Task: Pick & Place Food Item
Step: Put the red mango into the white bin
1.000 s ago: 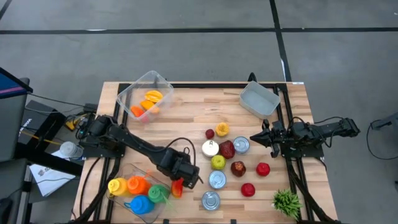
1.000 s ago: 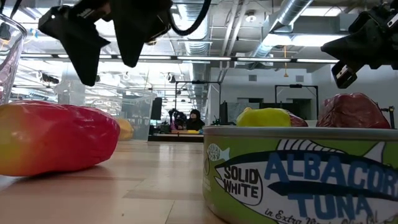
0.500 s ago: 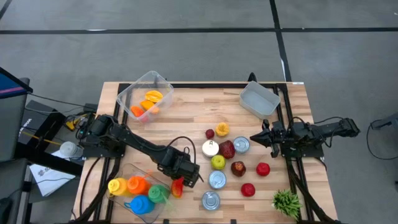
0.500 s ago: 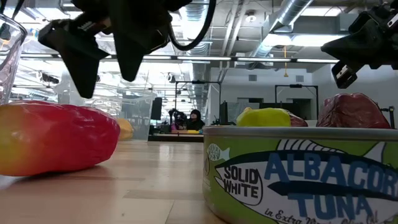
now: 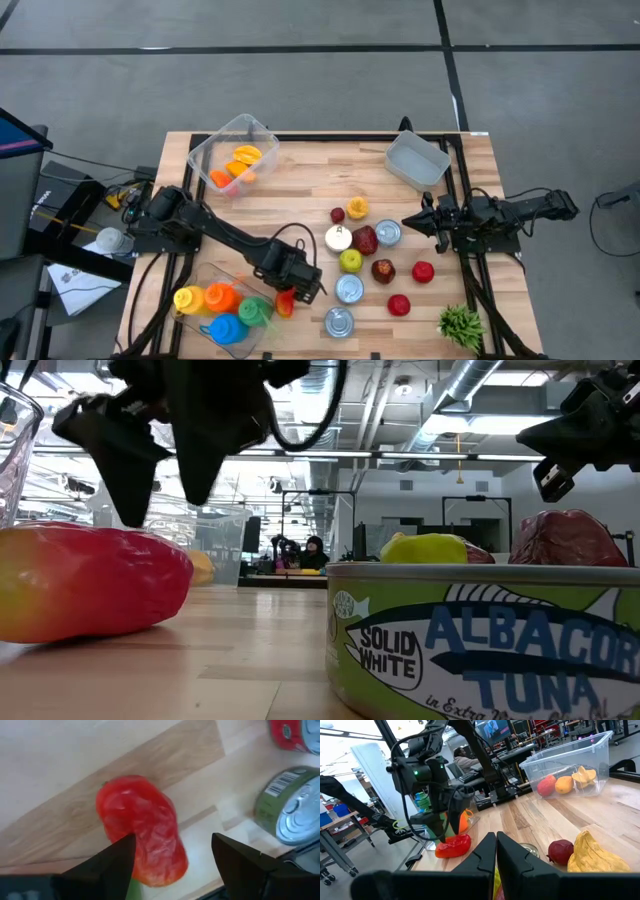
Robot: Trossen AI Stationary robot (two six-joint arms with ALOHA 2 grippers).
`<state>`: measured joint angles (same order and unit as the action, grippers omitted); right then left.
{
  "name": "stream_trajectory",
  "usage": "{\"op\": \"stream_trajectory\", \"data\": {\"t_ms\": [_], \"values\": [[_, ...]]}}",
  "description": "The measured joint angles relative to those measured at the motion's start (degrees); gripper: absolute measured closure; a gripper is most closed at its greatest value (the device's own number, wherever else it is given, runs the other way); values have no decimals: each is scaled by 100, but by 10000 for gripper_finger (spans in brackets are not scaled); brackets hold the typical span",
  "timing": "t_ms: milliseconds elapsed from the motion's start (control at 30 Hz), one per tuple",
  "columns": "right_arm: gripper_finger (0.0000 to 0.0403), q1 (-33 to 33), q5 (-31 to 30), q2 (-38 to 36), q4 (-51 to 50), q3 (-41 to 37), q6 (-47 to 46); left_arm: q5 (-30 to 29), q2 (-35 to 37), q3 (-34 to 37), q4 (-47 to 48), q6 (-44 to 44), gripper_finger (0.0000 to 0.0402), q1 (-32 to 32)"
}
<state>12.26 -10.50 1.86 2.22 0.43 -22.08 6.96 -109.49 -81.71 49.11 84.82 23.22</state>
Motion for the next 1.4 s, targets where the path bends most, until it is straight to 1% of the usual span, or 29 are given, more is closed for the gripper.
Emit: {"op": "stream_trajectory", "data": {"t_ms": [233,367,467,567,800,933,1033,1167,1233,1400], "values": [[393,0,-2,3,4,0,0,-1,-73,-7,-43,-81,172,-14],[393,1,-2,1,5,0,1,-230,-73,-7,41,-185,183,-86],[393,-1,-2,1,4,0,1,-393,-73,-9,218,-703,194,-271],[393,-1,-2,1,5,0,1,-540,-83,-2,273,-1226,204,-618],[393,1,-2,1,5,0,1,-552,184,3,332,-2288,224,-1403],[393,0,-2,1,4,0,0,-543,563,2,367,-3404,234,-1625],[393,-1,-2,1,4,0,2,-512,949,2,557,-3899,240,-1626],[393,-1,-2,1,4,0,2,-526,1465,2,695,-3940,235,-1428],[393,1,-2,1,4,0,0,-551,1651,2,688,-4079,226,-1267],[393,0,-2,1,4,0,2,-558,1809,-2,691,-5137,188,-879]]}}
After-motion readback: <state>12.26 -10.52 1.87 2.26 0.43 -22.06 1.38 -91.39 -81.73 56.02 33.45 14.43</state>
